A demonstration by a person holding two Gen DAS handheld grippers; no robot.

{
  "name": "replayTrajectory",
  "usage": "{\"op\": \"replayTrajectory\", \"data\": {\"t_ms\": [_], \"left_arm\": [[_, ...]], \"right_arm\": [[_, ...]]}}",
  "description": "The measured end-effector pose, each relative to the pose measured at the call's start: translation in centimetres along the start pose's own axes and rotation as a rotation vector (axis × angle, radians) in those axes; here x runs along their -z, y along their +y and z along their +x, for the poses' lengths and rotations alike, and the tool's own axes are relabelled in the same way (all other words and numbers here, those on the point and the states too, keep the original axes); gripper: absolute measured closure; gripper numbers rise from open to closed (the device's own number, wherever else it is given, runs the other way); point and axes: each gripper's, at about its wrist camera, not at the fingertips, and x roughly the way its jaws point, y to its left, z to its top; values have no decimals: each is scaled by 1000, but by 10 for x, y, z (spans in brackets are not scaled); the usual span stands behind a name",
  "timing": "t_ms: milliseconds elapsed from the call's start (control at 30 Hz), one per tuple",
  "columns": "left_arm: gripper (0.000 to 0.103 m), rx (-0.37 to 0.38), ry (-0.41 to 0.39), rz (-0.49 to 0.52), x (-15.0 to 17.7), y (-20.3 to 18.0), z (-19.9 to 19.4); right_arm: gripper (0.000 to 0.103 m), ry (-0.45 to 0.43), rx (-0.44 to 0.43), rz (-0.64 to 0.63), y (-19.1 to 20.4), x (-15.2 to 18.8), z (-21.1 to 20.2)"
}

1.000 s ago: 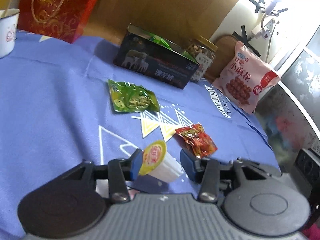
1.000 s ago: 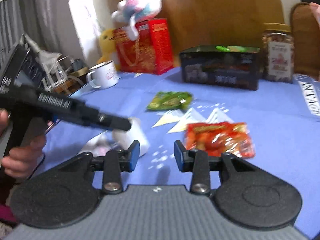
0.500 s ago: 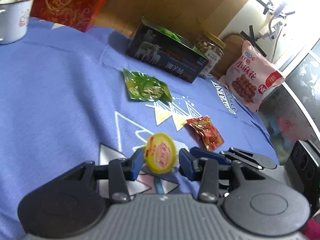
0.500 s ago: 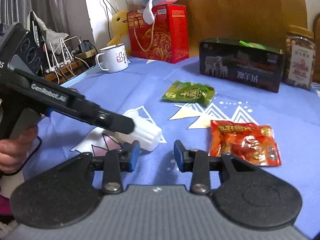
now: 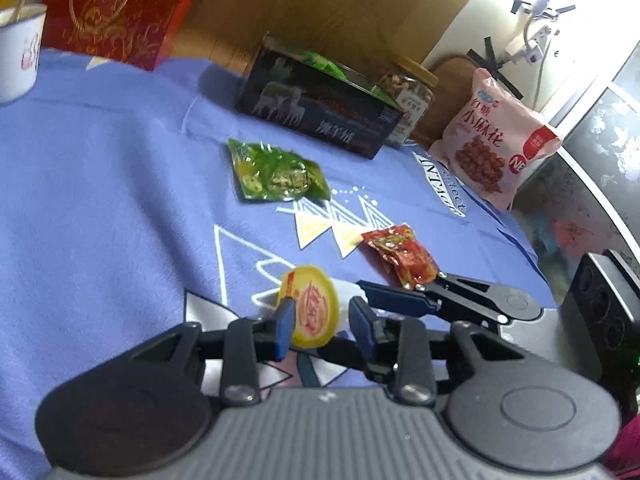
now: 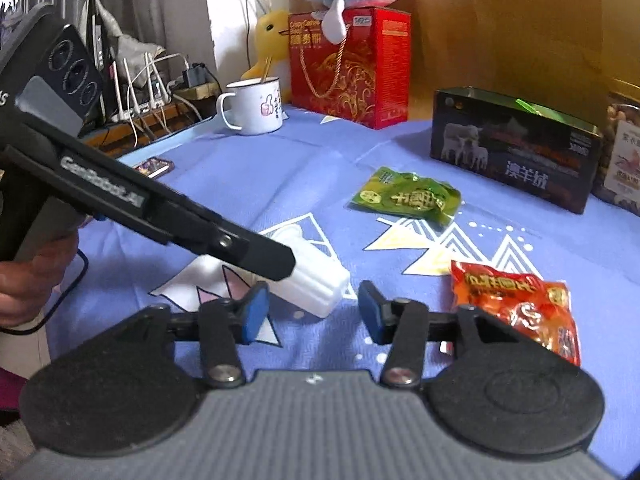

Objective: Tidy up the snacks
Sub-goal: 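Close the left tool on the white jelly cup, then carry the jelly cup over the black tin with the left tool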

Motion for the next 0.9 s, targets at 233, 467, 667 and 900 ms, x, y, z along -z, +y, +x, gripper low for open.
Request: {"op": "replayTrajectory", "data": {"t_ms": [233, 467, 667, 900], "left_arm": [[67, 13, -6, -9, -3, 7, 2], [65, 20, 6, 19, -7, 10, 3], [74, 50, 34, 85, -9, 11, 2], [76, 95, 31, 47, -9, 18, 0]], "right_arm": [[47, -12, -37, 8, -6, 2, 4], [47, -36, -118, 40, -17, -1, -2], [48, -27, -159, -20, -20, -6, 3], [61, 2, -168, -32, -20, -3, 4]]}}
